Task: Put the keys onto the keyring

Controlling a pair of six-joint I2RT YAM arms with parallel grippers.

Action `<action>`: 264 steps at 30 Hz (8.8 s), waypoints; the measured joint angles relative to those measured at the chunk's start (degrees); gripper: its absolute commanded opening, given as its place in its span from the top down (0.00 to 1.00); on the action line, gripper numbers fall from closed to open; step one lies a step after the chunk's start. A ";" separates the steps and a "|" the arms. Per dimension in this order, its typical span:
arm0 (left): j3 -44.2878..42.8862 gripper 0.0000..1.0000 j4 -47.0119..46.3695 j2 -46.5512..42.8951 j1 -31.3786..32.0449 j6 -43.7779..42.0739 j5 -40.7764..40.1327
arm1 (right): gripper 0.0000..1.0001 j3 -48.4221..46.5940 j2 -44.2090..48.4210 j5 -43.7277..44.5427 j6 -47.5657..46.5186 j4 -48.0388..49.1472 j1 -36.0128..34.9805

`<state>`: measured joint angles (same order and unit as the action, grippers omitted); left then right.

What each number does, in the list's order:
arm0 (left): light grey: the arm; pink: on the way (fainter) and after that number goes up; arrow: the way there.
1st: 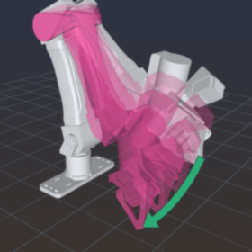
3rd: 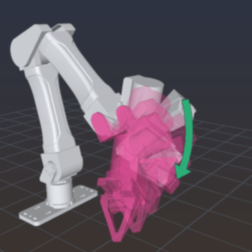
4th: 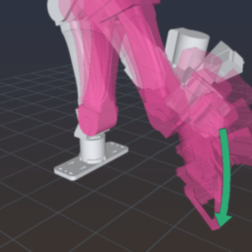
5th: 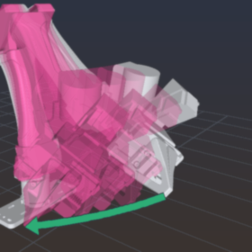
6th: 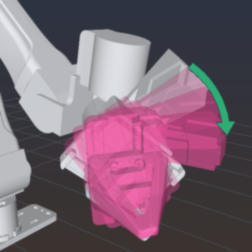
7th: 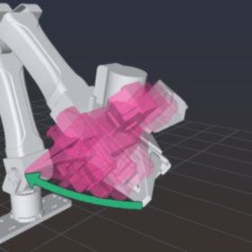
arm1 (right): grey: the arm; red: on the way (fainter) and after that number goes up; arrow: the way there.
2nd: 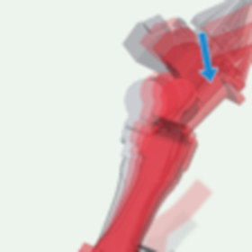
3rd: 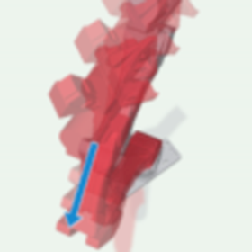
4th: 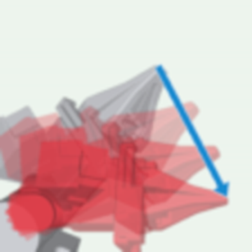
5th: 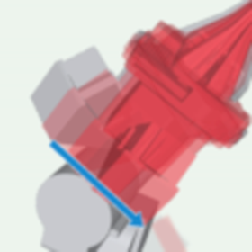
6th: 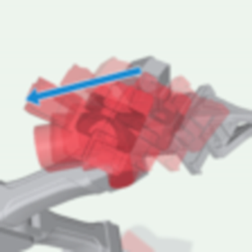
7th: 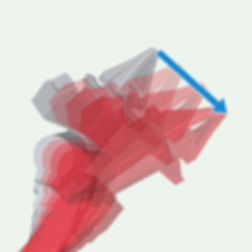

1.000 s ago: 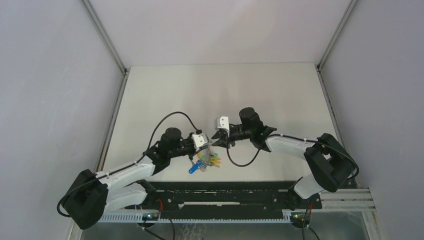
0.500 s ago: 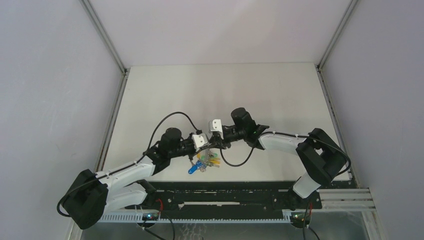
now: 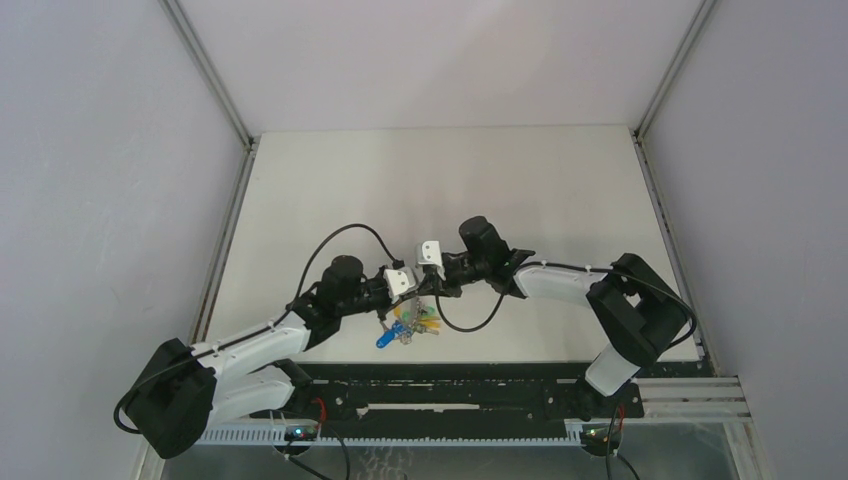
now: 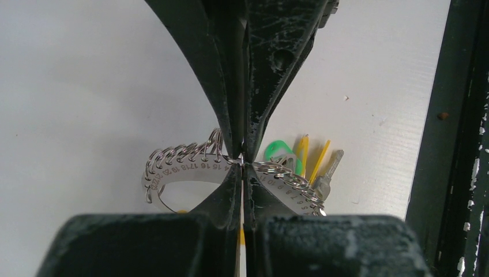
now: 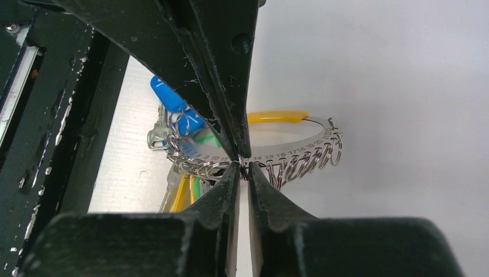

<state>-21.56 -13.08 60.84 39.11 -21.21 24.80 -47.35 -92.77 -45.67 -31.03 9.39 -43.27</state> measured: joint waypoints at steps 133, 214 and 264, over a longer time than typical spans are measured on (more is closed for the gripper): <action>2.97 1.00 -9.84 1.03 -2.78 -0.96 10.34 | 0.54 -1.03 1.86 -16.85 7.76 1.07 6.93; -7.41 1.00 5.95 9.09 -0.98 18.64 -14.58 | 1.00 -10.86 -4.17 44.54 32.63 -29.44 9.40; -7.41 1.00 7.72 4.22 -0.85 18.01 -21.68 | 0.76 -37.83 -24.57 50.45 24.76 -64.30 1.36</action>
<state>-28.97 -5.37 65.06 38.26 -3.20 3.11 -85.19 -117.34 4.78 -6.26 -54.92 -41.91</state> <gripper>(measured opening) 0.008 0.183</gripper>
